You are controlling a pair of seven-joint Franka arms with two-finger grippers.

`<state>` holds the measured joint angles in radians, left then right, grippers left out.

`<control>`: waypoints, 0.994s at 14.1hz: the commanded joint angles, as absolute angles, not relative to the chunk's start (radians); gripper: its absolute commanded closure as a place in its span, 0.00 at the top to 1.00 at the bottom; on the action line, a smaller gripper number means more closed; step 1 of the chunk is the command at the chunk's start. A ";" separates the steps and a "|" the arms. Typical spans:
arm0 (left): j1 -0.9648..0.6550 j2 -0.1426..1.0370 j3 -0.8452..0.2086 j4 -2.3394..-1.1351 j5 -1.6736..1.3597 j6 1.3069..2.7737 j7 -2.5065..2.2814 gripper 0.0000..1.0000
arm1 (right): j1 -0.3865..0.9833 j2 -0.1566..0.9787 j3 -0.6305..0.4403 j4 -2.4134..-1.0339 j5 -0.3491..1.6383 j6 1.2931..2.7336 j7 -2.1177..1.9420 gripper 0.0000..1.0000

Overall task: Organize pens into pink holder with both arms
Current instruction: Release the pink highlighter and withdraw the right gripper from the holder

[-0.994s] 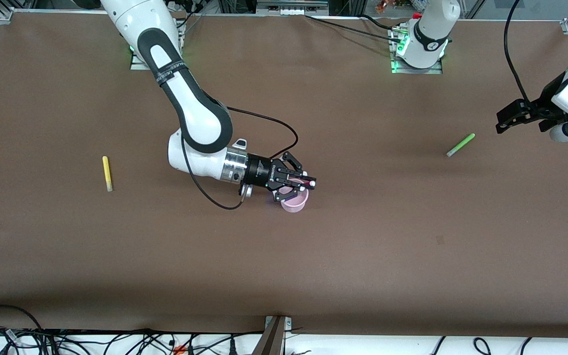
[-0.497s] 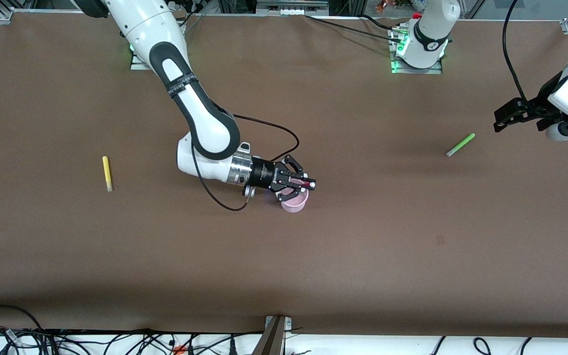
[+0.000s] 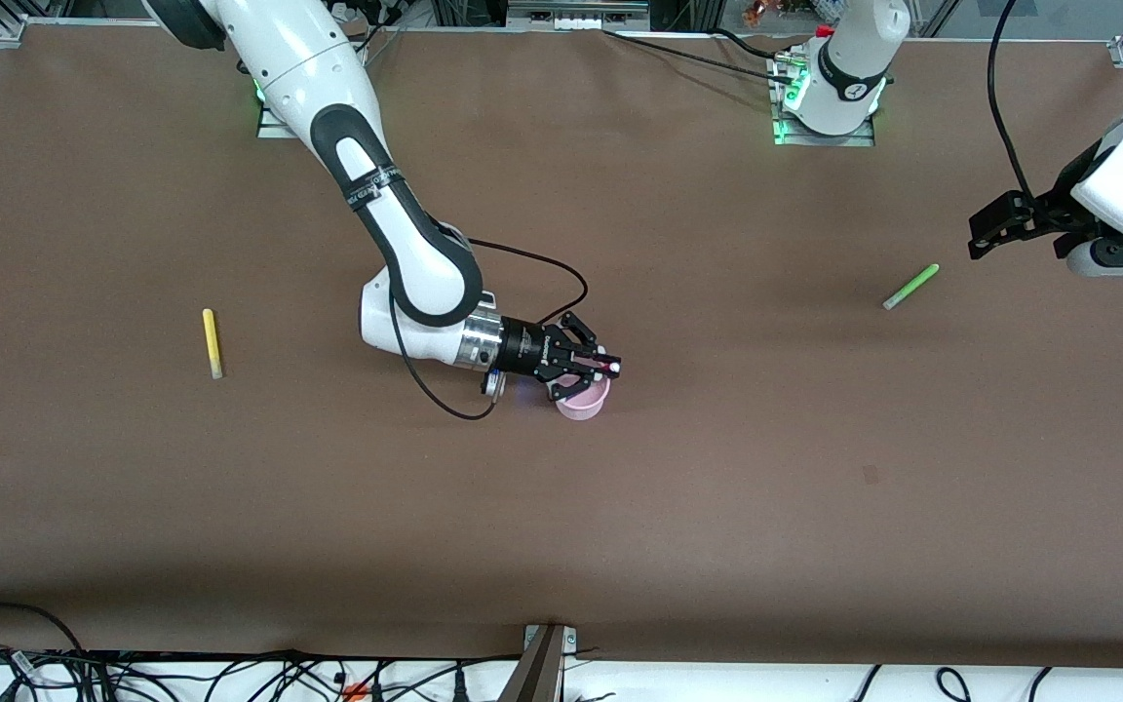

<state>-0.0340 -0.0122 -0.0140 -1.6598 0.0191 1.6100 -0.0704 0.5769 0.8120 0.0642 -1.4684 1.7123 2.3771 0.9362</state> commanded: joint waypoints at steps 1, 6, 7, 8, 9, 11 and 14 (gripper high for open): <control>-0.035 -0.021 -0.014 -1.652 0.018 1.594 -0.052 1.00 | 0.588 0.828 0.058 -1.447 1.724 2.385 0.853 0.46; -0.035 -0.023 -0.014 -1.652 0.017 1.594 -0.052 1.00 | 0.574 0.790 0.051 -1.427 1.663 2.376 0.857 0.99; -0.035 -0.021 -0.014 -1.652 0.017 1.594 -0.052 1.00 | 0.572 0.778 0.051 -1.427 1.623 2.376 0.856 0.99; -0.035 -0.021 -0.014 -1.652 0.017 1.594 -0.052 1.00 | 0.571 0.755 0.049 -1.427 1.582 2.376 0.854 0.99; -0.035 -0.021 -0.014 -1.652 0.017 1.594 -0.052 1.00 | 0.571 0.723 0.043 -1.439 1.516 2.379 0.854 1.00; -0.035 -0.021 -0.014 -1.652 0.017 1.594 -0.052 1.00 | 0.572 0.642 -0.001 -1.507 1.330 2.373 0.853 1.00; -0.035 -0.021 -0.014 -1.652 0.018 1.594 -0.049 1.00 | 0.571 0.543 -0.125 -1.534 0.912 2.193 0.847 1.00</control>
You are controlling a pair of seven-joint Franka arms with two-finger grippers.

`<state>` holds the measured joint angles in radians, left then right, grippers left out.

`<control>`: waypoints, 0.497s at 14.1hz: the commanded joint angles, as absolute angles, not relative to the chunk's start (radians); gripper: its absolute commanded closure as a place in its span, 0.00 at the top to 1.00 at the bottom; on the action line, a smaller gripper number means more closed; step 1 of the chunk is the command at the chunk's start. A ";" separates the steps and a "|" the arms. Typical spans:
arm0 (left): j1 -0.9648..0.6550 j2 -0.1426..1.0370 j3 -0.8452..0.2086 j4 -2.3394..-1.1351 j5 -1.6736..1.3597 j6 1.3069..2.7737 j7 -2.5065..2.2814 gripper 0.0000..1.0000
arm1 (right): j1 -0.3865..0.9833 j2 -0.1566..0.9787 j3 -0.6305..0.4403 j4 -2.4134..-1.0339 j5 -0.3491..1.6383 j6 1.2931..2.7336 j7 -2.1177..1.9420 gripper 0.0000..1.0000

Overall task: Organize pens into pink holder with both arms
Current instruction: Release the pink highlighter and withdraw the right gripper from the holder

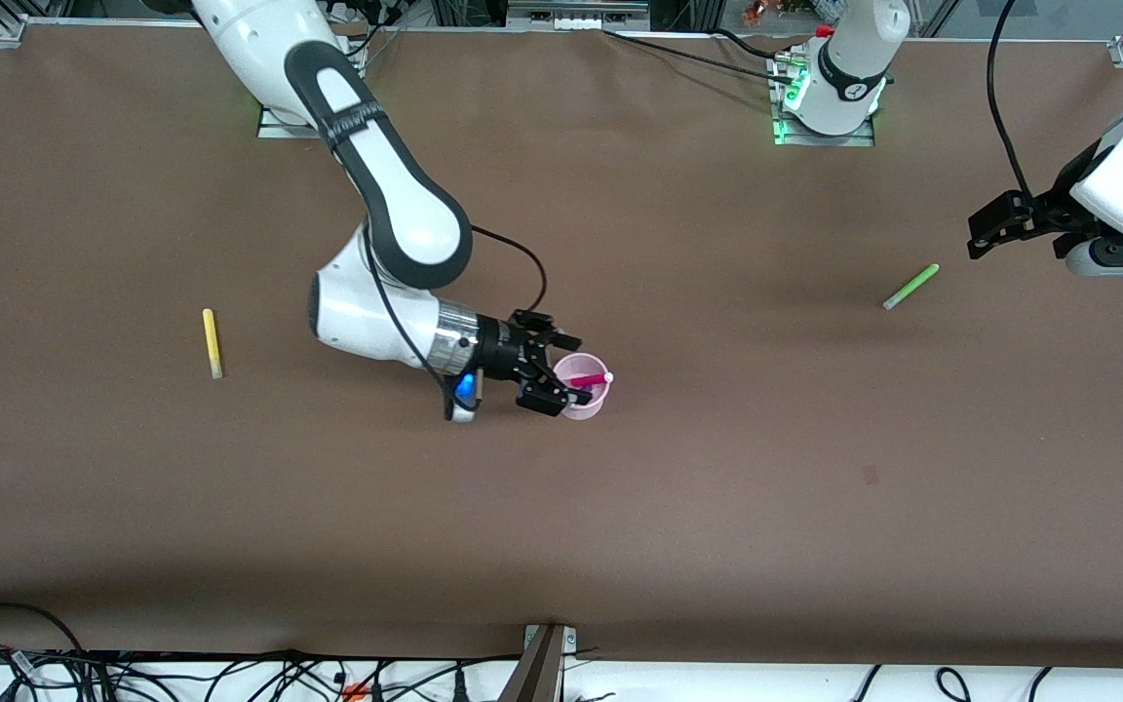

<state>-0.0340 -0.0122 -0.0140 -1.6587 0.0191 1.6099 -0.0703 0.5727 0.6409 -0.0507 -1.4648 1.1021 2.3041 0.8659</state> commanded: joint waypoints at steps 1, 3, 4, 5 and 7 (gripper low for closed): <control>-0.035 -0.021 -0.014 -1.652 0.020 1.595 -0.043 1.00 | 0.571 0.517 -0.177 -1.526 0.809 2.107 0.835 1.00; -0.037 -0.021 -0.014 -1.651 0.020 1.595 -0.028 1.00 | 0.571 0.467 -0.277 -1.517 0.672 1.944 0.743 1.00; -0.037 -0.021 -0.014 -1.648 0.020 1.594 -0.025 1.00 | 0.571 0.442 -0.319 -1.514 0.645 1.868 0.670 1.00; -0.037 -0.020 -0.014 -1.647 0.020 1.595 -0.006 1.00 | 0.572 0.414 -0.346 -1.514 0.621 1.803 0.623 1.00; -0.037 -0.020 -0.014 -1.647 0.020 1.595 -0.002 1.00 | 0.574 0.338 -0.368 -1.514 0.435 1.691 0.594 1.00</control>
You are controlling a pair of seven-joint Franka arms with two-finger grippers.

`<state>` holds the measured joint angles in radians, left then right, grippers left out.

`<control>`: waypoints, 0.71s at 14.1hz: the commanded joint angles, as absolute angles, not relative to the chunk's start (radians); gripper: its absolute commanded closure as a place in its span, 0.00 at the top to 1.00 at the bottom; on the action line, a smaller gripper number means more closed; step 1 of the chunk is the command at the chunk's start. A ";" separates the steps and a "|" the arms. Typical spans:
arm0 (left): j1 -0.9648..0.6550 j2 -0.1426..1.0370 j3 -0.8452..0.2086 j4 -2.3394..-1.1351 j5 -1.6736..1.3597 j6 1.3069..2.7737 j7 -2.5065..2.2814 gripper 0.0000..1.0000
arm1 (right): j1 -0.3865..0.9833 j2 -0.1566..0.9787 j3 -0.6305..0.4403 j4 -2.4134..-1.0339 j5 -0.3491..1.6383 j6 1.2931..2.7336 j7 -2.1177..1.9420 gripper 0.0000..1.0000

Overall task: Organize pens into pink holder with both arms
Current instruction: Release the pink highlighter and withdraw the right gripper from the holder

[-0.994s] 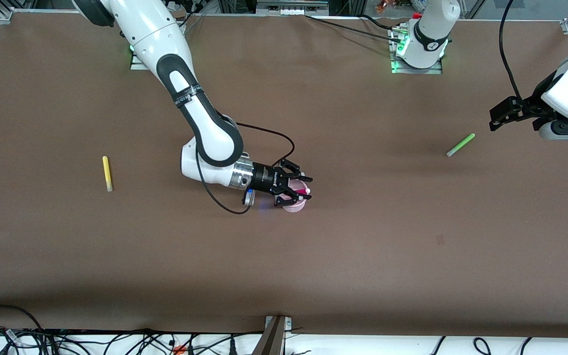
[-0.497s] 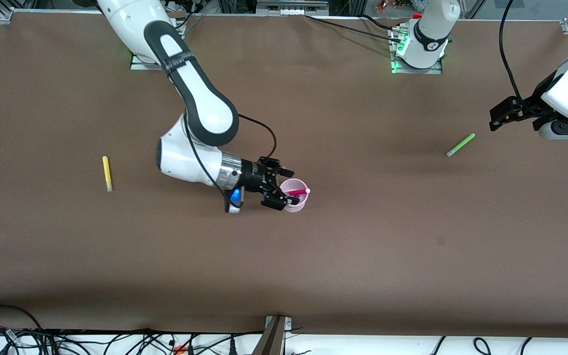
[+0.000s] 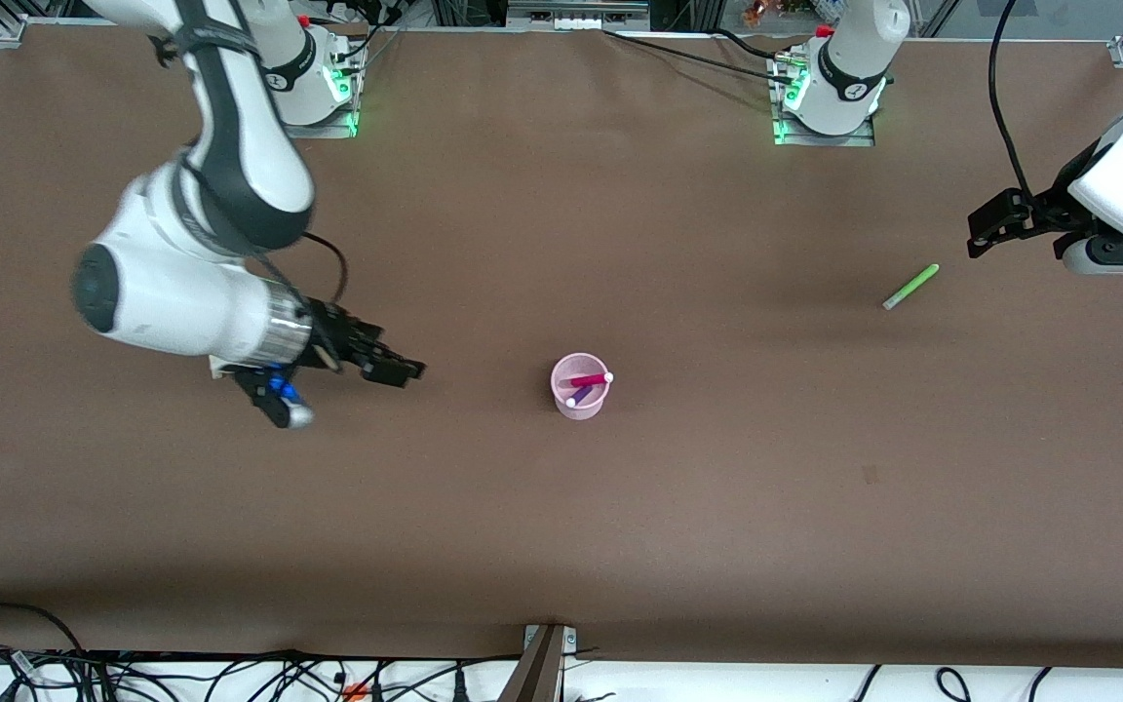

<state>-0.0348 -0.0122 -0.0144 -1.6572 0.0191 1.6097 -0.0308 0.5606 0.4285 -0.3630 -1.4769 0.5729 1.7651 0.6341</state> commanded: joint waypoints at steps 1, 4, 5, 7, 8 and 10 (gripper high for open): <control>-0.037 -0.020 -0.014 -1.647 0.020 1.595 -0.002 1.00 | 0.581 0.289 -0.364 -1.519 0.319 1.634 0.566 1.00; -0.035 -0.020 -0.014 -1.647 0.020 1.595 -0.002 1.00 | 0.581 0.180 -0.386 -1.520 0.249 1.513 0.450 1.00; -0.037 -0.020 -0.014 -1.647 0.020 1.595 -0.002 1.00 | 0.581 0.157 -0.406 -1.520 0.224 1.479 0.398 1.00; -0.037 -0.020 -0.014 -1.647 0.018 1.595 -0.002 1.00 | 0.581 0.111 -0.413 -1.526 0.145 1.457 0.274 1.00; -0.037 -0.020 -0.014 -1.647 0.018 1.594 -0.002 1.00 | 0.580 0.083 -0.417 -1.535 0.131 1.447 0.220 1.00; -0.037 -0.020 -0.014 -1.647 0.018 1.594 -0.002 1.00 | 0.574 0.048 -0.436 -1.545 0.112 1.404 0.137 1.00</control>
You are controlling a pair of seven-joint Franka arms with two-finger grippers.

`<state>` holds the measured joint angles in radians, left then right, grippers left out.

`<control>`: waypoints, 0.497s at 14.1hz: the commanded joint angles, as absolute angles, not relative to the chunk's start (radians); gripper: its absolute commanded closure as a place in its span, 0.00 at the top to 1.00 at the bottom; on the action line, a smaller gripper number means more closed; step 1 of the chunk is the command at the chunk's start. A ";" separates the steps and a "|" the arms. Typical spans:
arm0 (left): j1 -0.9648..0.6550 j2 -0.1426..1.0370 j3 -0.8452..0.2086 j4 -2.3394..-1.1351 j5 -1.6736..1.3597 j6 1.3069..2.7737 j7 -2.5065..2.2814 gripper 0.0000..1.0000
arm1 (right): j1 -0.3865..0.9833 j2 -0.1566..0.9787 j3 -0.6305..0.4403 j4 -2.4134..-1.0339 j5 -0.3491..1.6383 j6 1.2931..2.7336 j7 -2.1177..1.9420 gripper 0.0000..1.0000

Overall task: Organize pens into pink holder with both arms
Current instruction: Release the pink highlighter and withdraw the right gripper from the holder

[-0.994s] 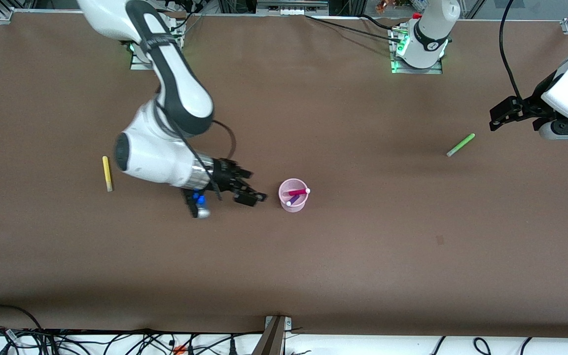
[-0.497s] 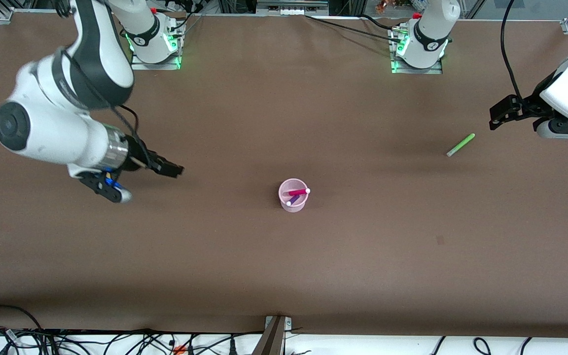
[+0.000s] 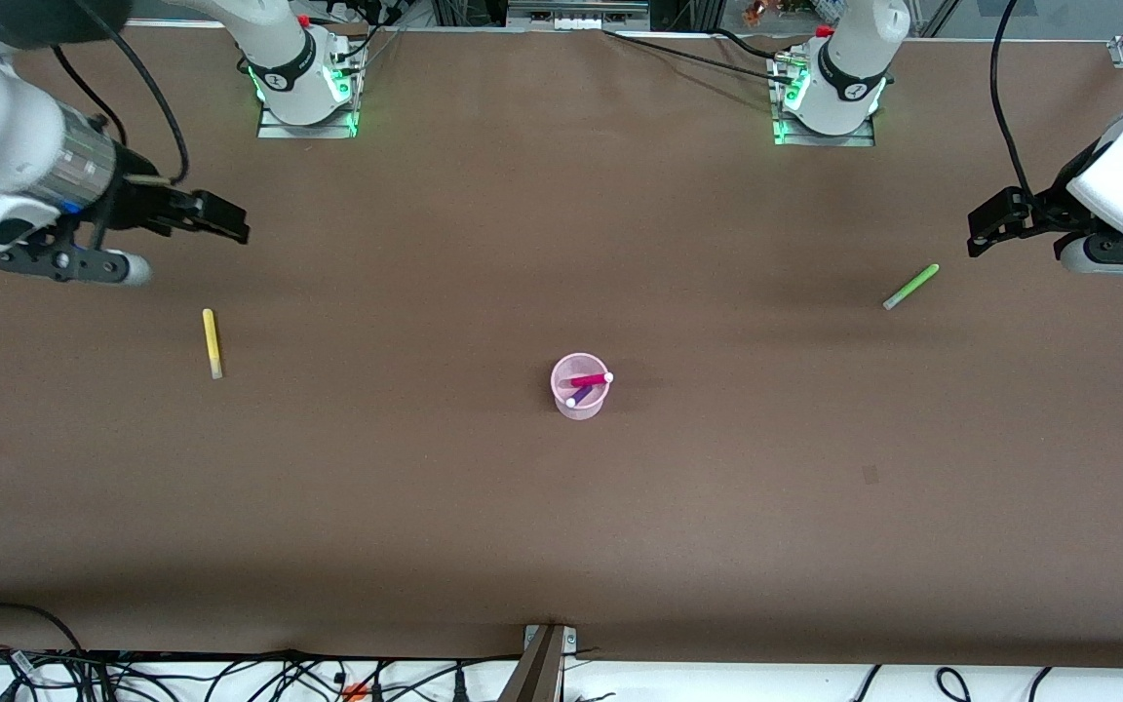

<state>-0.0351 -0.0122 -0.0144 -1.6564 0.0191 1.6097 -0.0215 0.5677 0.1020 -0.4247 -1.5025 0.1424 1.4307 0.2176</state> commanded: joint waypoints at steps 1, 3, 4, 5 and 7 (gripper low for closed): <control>-0.037 -0.020 -0.014 -1.647 0.018 1.594 -0.002 1.00 | 0.569 0.028 -0.440 -1.545 0.086 1.378 0.114 1.00; -0.037 -0.020 -0.014 -1.647 0.018 1.594 -0.002 1.00 | 0.499 0.017 -0.404 -1.546 0.074 1.339 0.057 1.00; -0.037 -0.020 -0.014 -1.647 0.018 1.594 -0.002 1.00 | 0.435 0.012 -0.353 -1.546 0.074 1.339 0.035 1.00; -0.037 -0.020 -0.014 -1.647 0.018 1.594 -0.002 1.00 | 0.358 0.011 -0.280 -1.548 0.068 1.339 0.025 1.00; -0.037 -0.020 -0.014 -1.647 0.018 1.594 -0.002 1.00 | 0.219 -0.009 -0.127 -1.566 0.038 1.345 0.026 1.00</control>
